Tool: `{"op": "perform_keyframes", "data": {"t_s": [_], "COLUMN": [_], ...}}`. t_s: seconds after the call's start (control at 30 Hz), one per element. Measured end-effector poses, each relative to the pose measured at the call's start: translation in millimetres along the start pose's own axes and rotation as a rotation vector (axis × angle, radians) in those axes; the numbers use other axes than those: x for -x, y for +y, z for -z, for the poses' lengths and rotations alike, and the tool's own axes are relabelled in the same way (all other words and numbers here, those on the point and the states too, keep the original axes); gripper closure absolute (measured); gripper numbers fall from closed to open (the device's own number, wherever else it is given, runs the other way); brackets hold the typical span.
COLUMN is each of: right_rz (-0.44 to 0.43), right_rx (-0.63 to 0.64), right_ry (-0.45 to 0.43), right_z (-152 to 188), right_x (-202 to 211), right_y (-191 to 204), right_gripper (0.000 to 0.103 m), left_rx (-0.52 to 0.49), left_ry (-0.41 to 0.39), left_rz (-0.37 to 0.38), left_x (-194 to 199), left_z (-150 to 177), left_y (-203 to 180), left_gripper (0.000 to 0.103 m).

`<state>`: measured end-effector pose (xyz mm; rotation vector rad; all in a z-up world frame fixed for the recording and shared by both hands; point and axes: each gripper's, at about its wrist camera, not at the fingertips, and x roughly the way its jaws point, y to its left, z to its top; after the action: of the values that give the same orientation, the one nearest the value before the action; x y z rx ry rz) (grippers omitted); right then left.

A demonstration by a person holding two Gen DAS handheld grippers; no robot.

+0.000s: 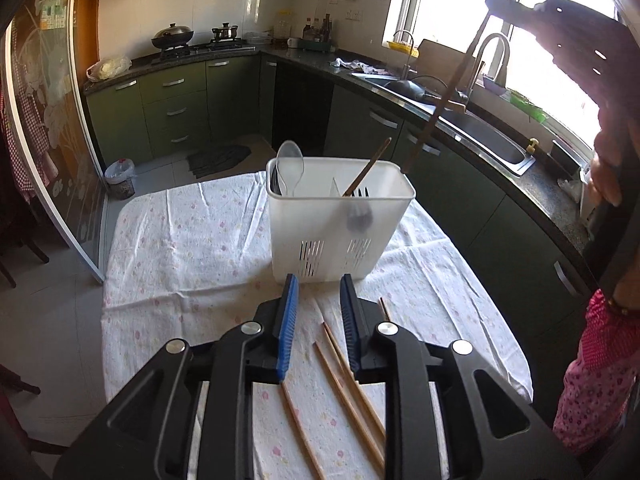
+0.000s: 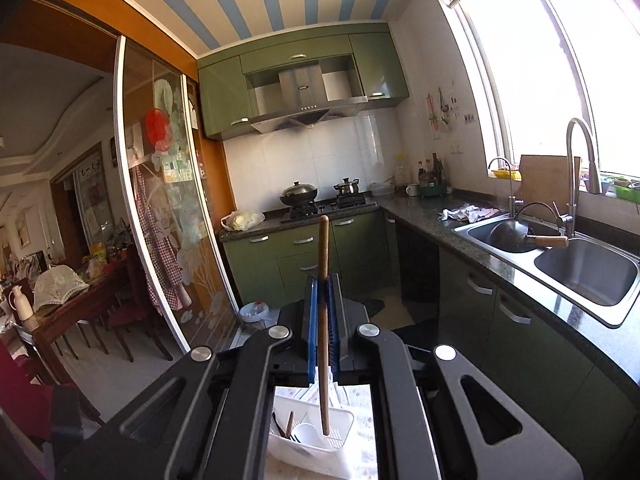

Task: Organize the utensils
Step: 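Open the left gripper to drop its chopstick into the caddy, then open the right gripper to drop its chopstick into the caddy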

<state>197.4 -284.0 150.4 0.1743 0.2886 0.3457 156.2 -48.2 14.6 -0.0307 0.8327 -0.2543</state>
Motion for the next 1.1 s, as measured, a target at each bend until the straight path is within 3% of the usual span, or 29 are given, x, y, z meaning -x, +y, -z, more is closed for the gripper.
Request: {"op": "perform_keyframes", "data": {"t_s": [0.17,0.33,0.4,0.53,0.67,0.77,0.9,1.1], "right_rz": [0.020,0.019,0.011,-0.006,-0.042,-0.062,-0.069,-0.048], "right_rx": [-0.010,0.000,-0.003,0.014,-0.002,-0.006,-0.009,-0.053], "right_ry": [0.114,0.180,0.182,0.173,0.182,0.191,0.231,0.304], "right_z": [30.8,63.3,70.3,79.8,91.6,105.1,136.3,181.3], "right_x": [-52.1,-65.6,-59.3,-35.9,-8.8,14.4,38.9,52.9], "right_y": [-8.4,-10.1,-11.7,-11.9,-16.0,-18.4,-23.0,-39.6], "right_gripper": [0.097,0.096,0.096,0.093,0.092,0.082,0.081,0.081], "left_rx": [0.023,0.062,0.081,0.102,0.140,0.167,0.188,0.180], "left_ry": [0.122,0.201,0.213,0.262,0.343,0.403,0.461,0.470], "left_rz": [0.015,0.030,0.026,0.016,0.009,-0.001,-0.028,-0.028], "left_x": [-21.1,-37.6,-41.8,-56.1,-76.1,-90.7,-109.4,-122.9], "left_z": [30.1,50.0,55.1,63.0,71.7,78.4,84.7,84.8], "left_y": [8.8,20.5,24.2,28.2,34.1,39.9,47.0,39.9], "left_gripper": [0.077,0.073,0.059,0.054,0.053,0.053,0.053,0.058]}}
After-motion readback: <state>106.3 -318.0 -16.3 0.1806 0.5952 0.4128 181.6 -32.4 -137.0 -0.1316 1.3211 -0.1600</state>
